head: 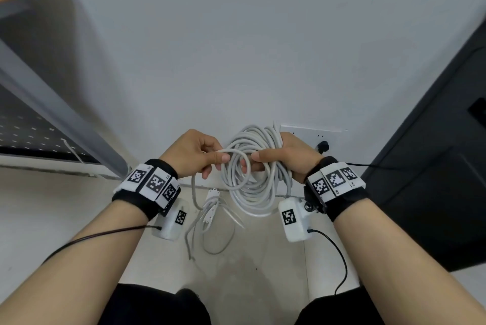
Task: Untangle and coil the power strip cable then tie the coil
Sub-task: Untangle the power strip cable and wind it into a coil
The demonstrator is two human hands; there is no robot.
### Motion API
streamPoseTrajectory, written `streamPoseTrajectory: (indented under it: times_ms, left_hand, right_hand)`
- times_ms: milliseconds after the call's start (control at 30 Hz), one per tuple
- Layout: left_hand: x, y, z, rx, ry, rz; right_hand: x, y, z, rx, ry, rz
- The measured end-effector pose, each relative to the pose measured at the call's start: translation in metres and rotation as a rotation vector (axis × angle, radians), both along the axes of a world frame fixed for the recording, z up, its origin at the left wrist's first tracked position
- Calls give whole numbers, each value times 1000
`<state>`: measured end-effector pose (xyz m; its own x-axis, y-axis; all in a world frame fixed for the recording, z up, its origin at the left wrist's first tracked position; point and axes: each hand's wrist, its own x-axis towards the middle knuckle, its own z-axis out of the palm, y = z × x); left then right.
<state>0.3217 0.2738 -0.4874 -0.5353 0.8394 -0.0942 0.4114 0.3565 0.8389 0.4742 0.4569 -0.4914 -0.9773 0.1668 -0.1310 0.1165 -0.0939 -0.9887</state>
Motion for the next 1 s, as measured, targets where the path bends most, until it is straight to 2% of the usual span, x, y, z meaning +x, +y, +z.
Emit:
streamPoseTrajectory:
  times_ms: [100, 200, 267, 400, 567, 700, 767, 867, 1000]
  left_hand:
    - [-1, -1, -2, 39, 24, 41]
    - [-3, 0, -1, 160, 14, 122]
    - [-5, -2, 2, 166, -34, 37]
    - [-5, -6, 11, 26, -153, -222]
    - [-5, -8, 18, -211, -255, -423]
    - [-15, -14, 20, -425, -176, -384]
    - [-13, -16, 15, -502, -119, -360]
    - [-4, -9, 9, -442, -189, -391]
    - [13, 7, 6, -326, -185, -477]
  right_hand:
    - [1, 0, 0, 14, -23, -7]
    - [0, 0, -1, 59, -20, -87]
    - [-1, 0, -1, 97, -19, -154]
    - [-3, 3, 2, 168, -23, -288]
    - [-2, -1, 8, 222, -21, -320]
    - [-2, 3, 10, 231, -95, -427]
    - [1, 6, 15, 158, -83, -462]
    - [2, 9, 14, 160, -62, -446]
    - [-8, -4, 7, 358, -90, -344]
